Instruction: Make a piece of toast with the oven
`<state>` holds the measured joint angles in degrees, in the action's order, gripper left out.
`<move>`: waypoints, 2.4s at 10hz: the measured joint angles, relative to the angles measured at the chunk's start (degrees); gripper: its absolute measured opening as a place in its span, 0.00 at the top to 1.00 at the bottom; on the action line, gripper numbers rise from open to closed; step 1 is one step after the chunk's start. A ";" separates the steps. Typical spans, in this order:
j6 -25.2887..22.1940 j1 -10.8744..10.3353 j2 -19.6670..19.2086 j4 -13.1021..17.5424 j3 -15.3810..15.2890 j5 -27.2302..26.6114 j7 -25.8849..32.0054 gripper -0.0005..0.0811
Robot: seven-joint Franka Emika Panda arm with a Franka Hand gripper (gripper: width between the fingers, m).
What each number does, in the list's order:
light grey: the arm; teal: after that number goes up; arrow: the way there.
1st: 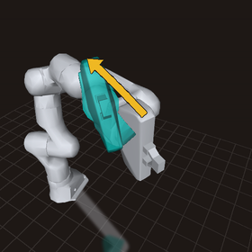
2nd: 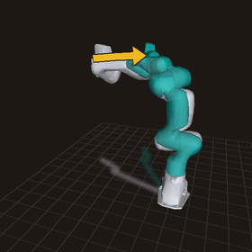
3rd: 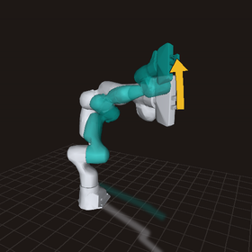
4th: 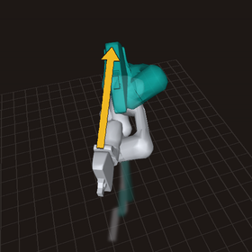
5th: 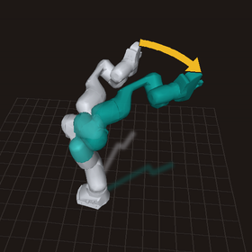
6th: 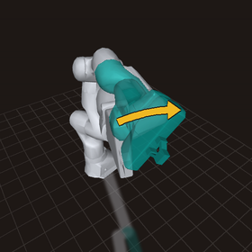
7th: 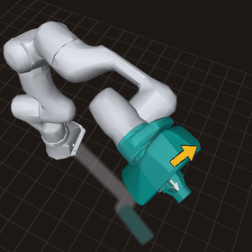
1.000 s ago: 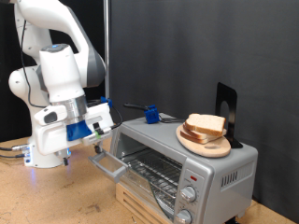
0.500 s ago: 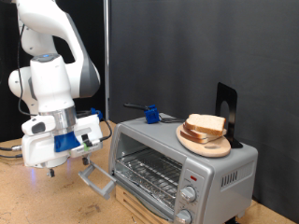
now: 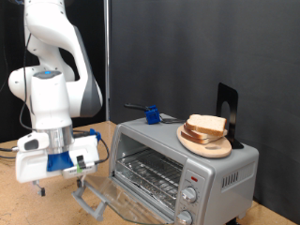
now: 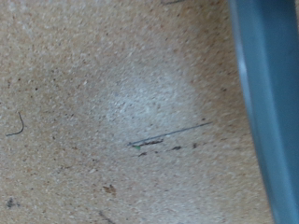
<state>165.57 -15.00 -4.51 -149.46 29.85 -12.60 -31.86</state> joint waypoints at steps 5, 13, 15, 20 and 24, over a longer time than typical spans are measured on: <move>5.45 5.22 -11.36 3.65 -7.05 -11.42 8.54 0.01; -5.49 13.41 -3.94 3.29 -17.77 -21.51 24.79 0.00; -10.13 14.04 0.95 2.13 -16.68 -19.19 25.55 0.00; -20.01 15.32 7.02 0.77 -14.28 -20.87 33.20 0.00; -34.91 17.09 14.82 2.45 -8.19 -32.29 43.07 0.00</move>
<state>130.67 2.09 10.31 -147.01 21.66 -44.90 11.20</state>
